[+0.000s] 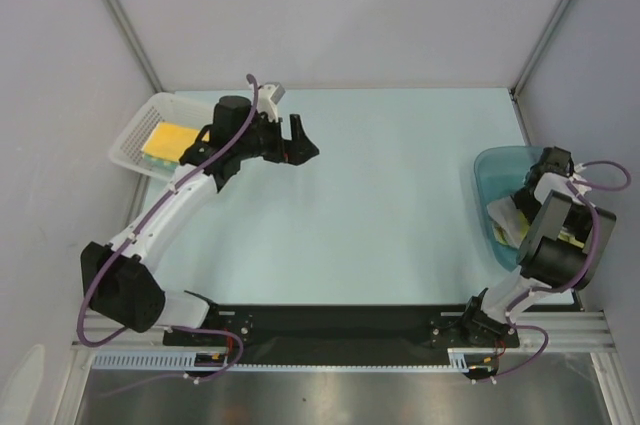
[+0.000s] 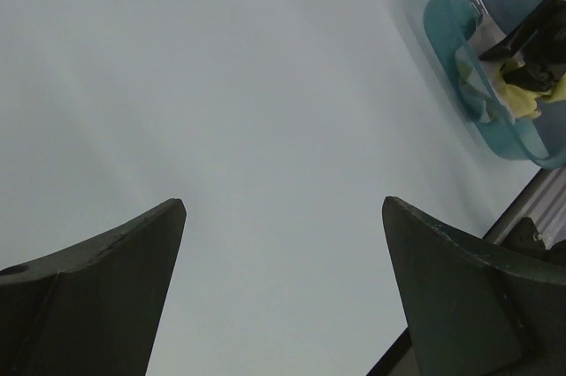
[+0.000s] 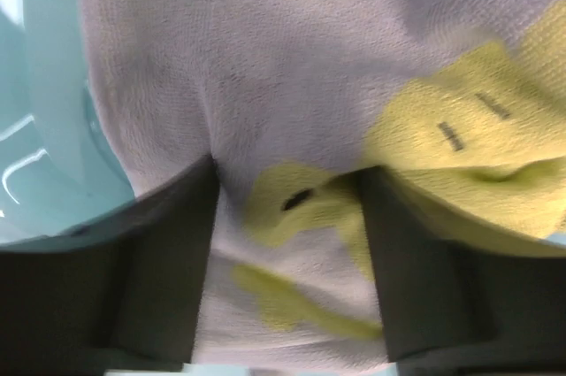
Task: Fold and stack the towels
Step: Grab crumpled towel, then move the towel to the center of the board, then flatten out the crumpled towel, then fold the towel
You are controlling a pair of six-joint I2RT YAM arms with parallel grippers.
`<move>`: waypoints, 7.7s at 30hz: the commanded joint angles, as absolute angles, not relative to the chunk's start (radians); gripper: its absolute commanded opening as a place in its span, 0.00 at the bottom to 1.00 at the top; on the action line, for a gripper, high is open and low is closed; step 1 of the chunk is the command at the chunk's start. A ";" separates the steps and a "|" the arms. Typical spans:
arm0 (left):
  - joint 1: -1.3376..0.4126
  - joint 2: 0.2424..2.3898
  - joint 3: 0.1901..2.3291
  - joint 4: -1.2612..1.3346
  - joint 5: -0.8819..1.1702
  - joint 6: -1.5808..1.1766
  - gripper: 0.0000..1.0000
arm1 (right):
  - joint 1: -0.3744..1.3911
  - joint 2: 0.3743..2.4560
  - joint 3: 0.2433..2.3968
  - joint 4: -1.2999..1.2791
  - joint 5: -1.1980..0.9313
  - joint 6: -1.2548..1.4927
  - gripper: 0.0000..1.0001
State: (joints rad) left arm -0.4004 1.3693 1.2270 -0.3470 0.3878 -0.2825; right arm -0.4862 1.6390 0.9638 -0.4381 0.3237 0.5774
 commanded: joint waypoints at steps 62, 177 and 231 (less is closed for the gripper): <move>-1.320 1.465 0.750 0.126 -0.302 0.032 0.49 | 0.050 1.146 0.742 -0.440 -0.141 0.604 0.56; -1.348 1.440 1.877 -0.938 -0.304 -0.003 0.00 | 0.310 0.574 1.135 -0.456 0.103 0.726 0.00; -0.498 2.203 2.192 -0.658 0.288 0.296 0.00 | 0.031 2.048 1.684 -0.050 -0.406 0.647 0.00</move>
State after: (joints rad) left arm -0.4702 2.2959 2.2288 -0.6434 0.2539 0.3115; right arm 0.0700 2.1323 1.6745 0.1547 -0.3386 0.7052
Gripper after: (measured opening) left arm 0.014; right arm 0.010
